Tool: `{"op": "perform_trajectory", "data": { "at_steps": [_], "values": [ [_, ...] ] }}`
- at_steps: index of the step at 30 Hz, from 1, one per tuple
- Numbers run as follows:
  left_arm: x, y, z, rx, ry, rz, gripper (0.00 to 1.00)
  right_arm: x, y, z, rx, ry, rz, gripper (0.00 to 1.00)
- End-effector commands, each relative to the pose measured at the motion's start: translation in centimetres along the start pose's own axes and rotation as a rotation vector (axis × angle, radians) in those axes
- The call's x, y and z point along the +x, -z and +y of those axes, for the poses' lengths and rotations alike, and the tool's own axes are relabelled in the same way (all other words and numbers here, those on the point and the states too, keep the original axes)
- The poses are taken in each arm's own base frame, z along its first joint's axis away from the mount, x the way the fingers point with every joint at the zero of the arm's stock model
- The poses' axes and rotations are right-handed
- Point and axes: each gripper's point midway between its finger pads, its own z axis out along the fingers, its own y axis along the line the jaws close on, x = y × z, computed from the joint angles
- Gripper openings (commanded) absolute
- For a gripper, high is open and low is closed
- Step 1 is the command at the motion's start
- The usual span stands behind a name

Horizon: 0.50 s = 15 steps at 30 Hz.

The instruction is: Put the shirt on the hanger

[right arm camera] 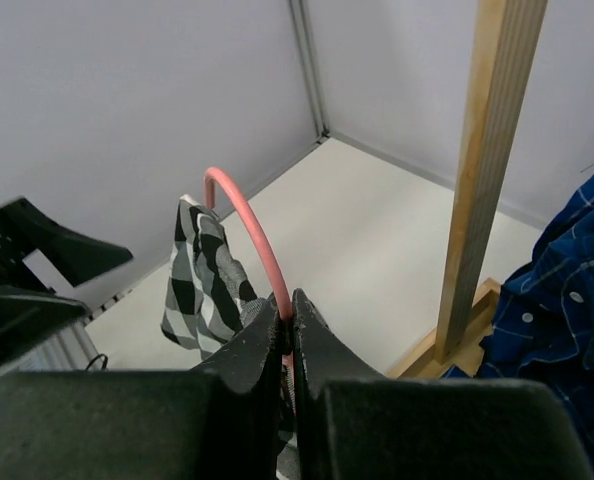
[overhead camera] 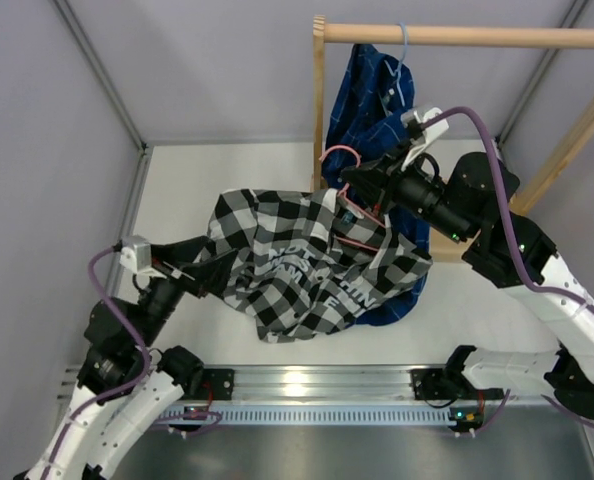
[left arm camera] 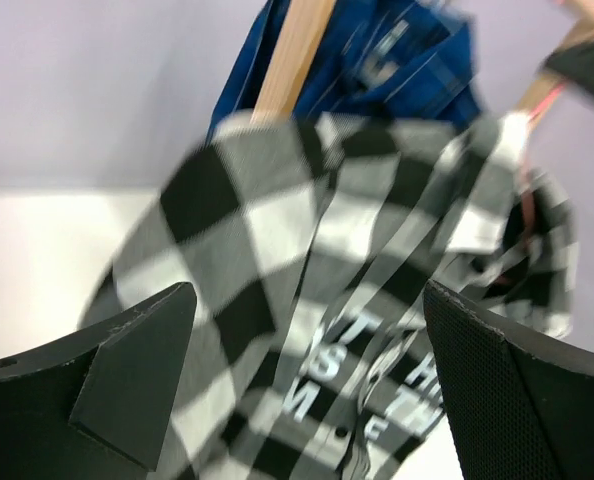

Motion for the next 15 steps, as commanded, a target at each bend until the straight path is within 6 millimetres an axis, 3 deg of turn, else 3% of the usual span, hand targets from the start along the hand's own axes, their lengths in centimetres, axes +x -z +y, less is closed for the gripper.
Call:
{"op": "perform_trajectory", "data": {
  "at_steps": [1,7,10,12,13,15],
  "values": [
    [2.6,-0.7,2.1,-0.103,0.086,0.046,0.97,-3.2,0.1,-0.5,0.048,0.017,-0.077,0.0],
    [6.4,-2.7,5.9,-0.283,0.093,0.132,0.88,-3.3,-0.5,0.6,-0.01,0.018,-0.069,0.0],
    [7.4,-3.5,8.4,-0.409,0.063,0.141,0.79,-3.3,-0.4,0.8,-0.022,0.017,-0.068,0.0],
    [7.8,-4.0,9.0,-0.432,0.054,0.145,0.76,-3.4,-0.3,1.0,-0.029,0.016,-0.071,0.0],
    [8.1,-4.8,8.9,-0.422,0.053,0.149,0.73,-3.6,-0.2,1.2,-0.039,0.014,-0.074,0.0],
    [8.3,-5.5,8.5,-0.394,0.057,0.147,0.53,-3.7,-0.2,1.2,-0.041,0.015,-0.077,0.0]
  ]
}}
